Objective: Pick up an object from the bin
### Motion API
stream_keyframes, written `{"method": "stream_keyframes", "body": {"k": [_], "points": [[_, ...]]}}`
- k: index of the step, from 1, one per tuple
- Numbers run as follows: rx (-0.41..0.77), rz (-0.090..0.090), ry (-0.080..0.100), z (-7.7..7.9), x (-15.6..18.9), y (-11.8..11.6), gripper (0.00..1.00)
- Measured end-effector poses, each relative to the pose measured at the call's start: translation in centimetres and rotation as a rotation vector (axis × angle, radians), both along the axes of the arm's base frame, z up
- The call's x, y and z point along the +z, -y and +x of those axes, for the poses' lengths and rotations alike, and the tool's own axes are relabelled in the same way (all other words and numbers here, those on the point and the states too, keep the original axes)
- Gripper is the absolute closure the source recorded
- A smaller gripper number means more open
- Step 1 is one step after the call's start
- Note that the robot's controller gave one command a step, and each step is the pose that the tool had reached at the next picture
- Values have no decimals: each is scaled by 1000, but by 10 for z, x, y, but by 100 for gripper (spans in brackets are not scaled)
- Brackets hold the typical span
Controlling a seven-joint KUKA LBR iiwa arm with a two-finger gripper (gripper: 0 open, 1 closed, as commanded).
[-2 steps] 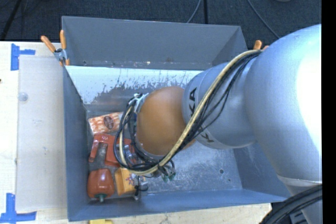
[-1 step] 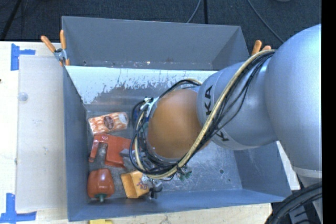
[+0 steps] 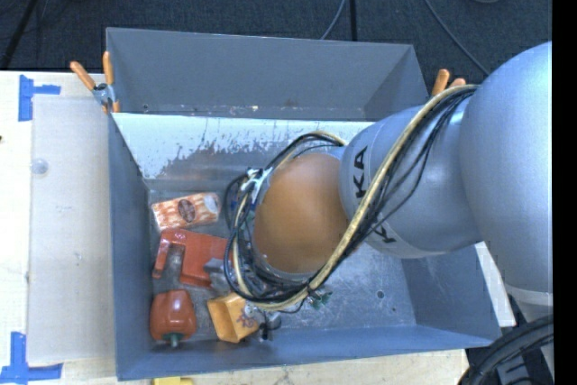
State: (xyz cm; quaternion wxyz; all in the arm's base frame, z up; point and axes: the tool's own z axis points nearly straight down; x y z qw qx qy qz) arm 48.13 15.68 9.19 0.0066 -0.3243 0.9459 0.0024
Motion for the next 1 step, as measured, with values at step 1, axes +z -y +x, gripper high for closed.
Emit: {"method": "stream_keyframes", "body": {"k": [1], "points": [[48, 4, 8, 10, -16, -5, 100]]}}
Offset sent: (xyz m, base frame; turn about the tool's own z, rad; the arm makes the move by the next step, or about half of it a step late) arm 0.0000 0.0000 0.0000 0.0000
